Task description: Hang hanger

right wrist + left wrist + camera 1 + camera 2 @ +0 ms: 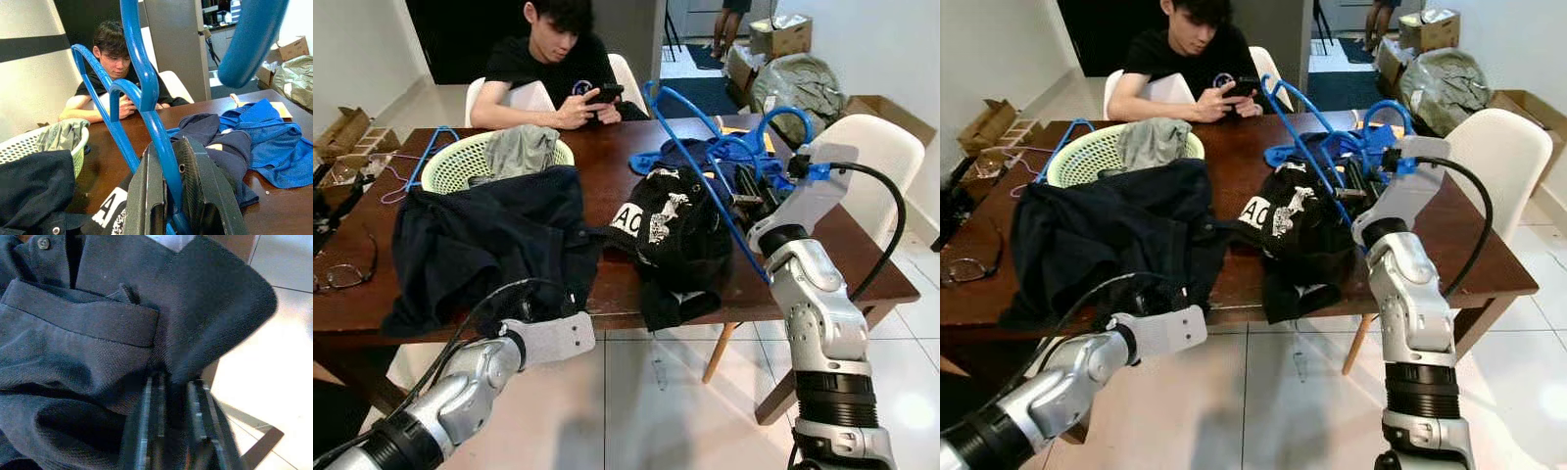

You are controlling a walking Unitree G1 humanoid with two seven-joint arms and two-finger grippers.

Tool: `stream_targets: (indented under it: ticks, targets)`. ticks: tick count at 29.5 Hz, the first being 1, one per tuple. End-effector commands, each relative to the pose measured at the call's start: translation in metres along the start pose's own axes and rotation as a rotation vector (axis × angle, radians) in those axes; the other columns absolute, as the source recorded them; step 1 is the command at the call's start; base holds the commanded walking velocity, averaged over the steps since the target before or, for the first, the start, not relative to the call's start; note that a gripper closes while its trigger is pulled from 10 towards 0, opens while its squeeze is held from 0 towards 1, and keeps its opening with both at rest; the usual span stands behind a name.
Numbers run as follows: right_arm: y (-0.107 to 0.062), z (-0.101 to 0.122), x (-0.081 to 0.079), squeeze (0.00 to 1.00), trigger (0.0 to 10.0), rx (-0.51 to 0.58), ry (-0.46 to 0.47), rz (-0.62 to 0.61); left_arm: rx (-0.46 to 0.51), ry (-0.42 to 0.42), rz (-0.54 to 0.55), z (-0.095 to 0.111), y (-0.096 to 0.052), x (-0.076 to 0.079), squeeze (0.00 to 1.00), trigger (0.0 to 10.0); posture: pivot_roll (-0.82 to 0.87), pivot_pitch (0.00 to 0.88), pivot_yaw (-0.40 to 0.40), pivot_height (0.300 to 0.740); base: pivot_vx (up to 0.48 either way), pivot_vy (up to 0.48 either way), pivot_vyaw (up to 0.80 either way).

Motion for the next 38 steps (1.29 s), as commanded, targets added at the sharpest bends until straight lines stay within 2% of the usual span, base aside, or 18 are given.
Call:
stream_targets:
  ticks: [1,4,7,9,10,11,12,14,15,17,19,21,23,24,27,31,36,38]
  targets:
    - [0.000,0.005,-0.001,0.00,10.0,0.018,0.006,0.004,-0.021,0.006,0.088,-0.008,-0.001,-0.026,0.00,0.0,-0.05,0.068,0.024,0.740,0.000,0.000,0.00]
    - [0.000,0.005,-0.001,0.00,10.0,0.018,0.007,0.005,-0.017,-0.004,0.105,-0.008,-0.002,-0.032,0.00,0.0,-0.05,0.068,0.024,0.740,0.000,0.000,0.00]
    - [0.001,0.005,-0.003,0.00,10.0,0.022,0.012,0.009,0.020,-0.079,0.142,-0.004,-0.004,-0.050,0.00,0.0,-0.04,0.060,0.025,0.740,0.000,0.000,0.00]
    - [0.001,0.005,-0.003,0.00,10.0,0.023,0.013,0.008,0.056,-0.127,0.136,0.002,-0.005,-0.054,0.00,0.0,-0.04,0.059,0.025,0.740,0.000,0.000,0.00]
    - [0.002,0.006,-0.003,0.00,10.0,0.025,0.015,0.007,0.144,-0.303,0.135,0.018,-0.008,-0.066,0.00,0.0,-0.04,0.055,0.027,0.740,0.000,0.000,0.00]
    - [0.002,0.006,-0.003,0.00,10.0,0.025,0.015,0.007,0.144,-0.303,0.135,0.018,-0.008,-0.066,0.00,0.0,-0.04,0.055,0.027,0.740,0.000,0.000,0.00]
    - [0.002,0.006,-0.003,0.00,10.0,0.026,0.016,0.006,0.201,-0.395,0.130,0.028,-0.010,-0.073,0.00,0.0,-0.04,0.055,0.027,0.740,0.000,0.000,0.00]
    - [0.002,0.006,-0.003,0.00,10.0,0.026,0.016,0.006,0.201,-0.395,0.130,0.028,-0.010,-0.073,0.00,0.0,-0.04,0.055,0.027,0.740,0.000,0.000,0.00]
    - [0.003,0.006,-0.003,0.00,10.0,0.029,0.019,0.003,0.308,-0.475,0.119,0.048,-0.017,-0.089,0.00,0.0,-0.02,0.049,0.031,0.740,0.000,0.000,0.00]
    - [0.003,0.006,-0.003,0.00,10.0,0.029,0.019,0.003,0.308,-0.475,0.119,0.048,-0.017,-0.089,0.00,0.0,-0.02,0.049,0.031,0.740,0.000,0.000,0.00]
    - [0.007,0.005,-0.007,0.00,10.0,0.037,0.042,0.000,0.703,-0.679,0.006,0.120,-0.060,-0.157,0.00,0.0,0.01,0.030,0.044,0.740,0.000,0.000,0.00]
    - [0.009,0.005,-0.012,0.00,10.0,0.043,0.058,0.002,0.967,-0.712,-0.129,0.161,-0.104,-0.188,0.00,0.0,0.02,0.021,0.050,0.740,0.000,0.000,0.00]
    - [0.011,0.005,-0.015,0.00,10.0,0.048,0.068,0.005,1.105,-0.666,-0.199,0.183,-0.134,-0.203,0.00,0.0,0.03,0.015,0.056,0.740,0.000,0.000,0.00]
    - [0.011,0.005,-0.015,0.00,10.0,0.048,0.068,0.005,1.105,-0.666,-0.199,0.183,-0.134,-0.203,0.00,0.0,0.03,0.015,0.056,0.740,0.000,0.000,0.00]
    - [0.013,0.005,-0.017,0.00,10.0,0.053,0.078,0.005,1.251,-0.673,-0.285,0.204,-0.168,-0.225,0.00,0.0,0.04,0.008,0.060,0.740,0.000,0.000,0.00]
    - [0.013,0.005,-0.018,0.00,10.0,0.056,0.082,0.003,1.312,-0.676,-0.336,0.216,-0.185,-0.236,0.00,0.0,0.04,0.002,0.064,0.740,0.000,0.000,0.00]
    - [0.013,0.005,-0.017,0.00,10.0,0.057,0.084,0.002,1.327,-0.664,-0.359,0.220,-0.190,-0.239,0.00,0.0,0.05,0.000,0.066,0.740,0.000,0.000,0.00]
    - [0.014,0.004,-0.015,0.00,10.0,0.060,0.088,-0.008,1.365,-0.625,-0.440,0.233,-0.209,-0.253,0.00,0.0,0.06,0.000,0.076,0.740,0.000,0.000,0.00]
Point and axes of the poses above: a point about 5 cm out from each wrist's last joint towards the gripper, its own y axis pointing out of the wrist towards the gripper, its own z axis along the axis of the wrist's last joint, x = y × z, the point moved 4 cm from there along y, pointing out of the wrist towards the gripper, and after that the axes turned 14 degrees about -y, right-handed, at the moved point
